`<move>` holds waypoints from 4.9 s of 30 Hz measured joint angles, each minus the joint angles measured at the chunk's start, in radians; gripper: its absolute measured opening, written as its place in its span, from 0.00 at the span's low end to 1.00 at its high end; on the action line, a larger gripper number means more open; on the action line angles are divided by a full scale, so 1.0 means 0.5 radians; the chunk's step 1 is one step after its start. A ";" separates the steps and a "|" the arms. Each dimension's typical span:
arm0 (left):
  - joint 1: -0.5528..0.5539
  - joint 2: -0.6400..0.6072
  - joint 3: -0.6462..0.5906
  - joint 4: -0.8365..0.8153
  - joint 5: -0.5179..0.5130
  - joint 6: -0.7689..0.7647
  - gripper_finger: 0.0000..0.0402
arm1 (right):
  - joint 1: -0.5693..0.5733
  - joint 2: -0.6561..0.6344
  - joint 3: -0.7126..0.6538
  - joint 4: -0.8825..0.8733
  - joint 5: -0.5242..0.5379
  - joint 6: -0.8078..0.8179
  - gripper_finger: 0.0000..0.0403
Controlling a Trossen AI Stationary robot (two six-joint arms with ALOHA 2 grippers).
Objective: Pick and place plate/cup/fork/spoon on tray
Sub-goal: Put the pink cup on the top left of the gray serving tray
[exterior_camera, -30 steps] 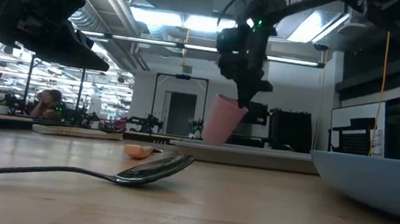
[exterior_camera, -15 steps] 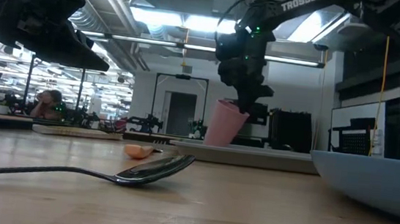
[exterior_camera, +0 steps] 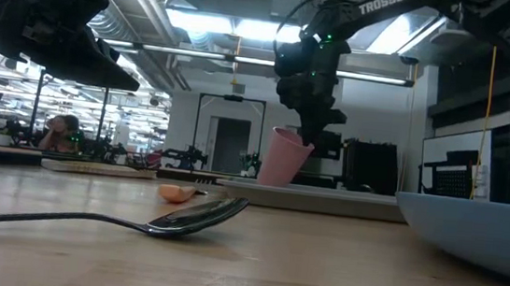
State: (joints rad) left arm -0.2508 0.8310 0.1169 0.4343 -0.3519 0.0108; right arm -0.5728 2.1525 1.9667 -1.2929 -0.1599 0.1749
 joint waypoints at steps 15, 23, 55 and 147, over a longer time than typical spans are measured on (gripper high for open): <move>0.000 0.000 0.000 0.000 0.002 -0.001 0.00 | -0.001 -0.003 0.001 -0.044 -0.001 -0.048 0.05; -0.001 0.000 0.000 0.001 0.002 0.000 0.00 | -0.001 -0.003 0.001 -0.043 -0.001 -0.051 0.05; 0.000 -0.001 0.000 0.001 0.004 0.000 0.00 | 0.011 -0.060 0.003 0.021 -0.197 0.123 0.05; 0.000 -0.001 0.000 0.001 0.002 0.000 0.00 | 0.110 -0.054 0.001 -0.014 -0.237 0.722 0.05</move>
State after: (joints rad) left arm -0.2508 0.8307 0.1169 0.4347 -0.3508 0.0109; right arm -0.5179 2.1254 1.9671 -1.3000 -0.2786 0.5361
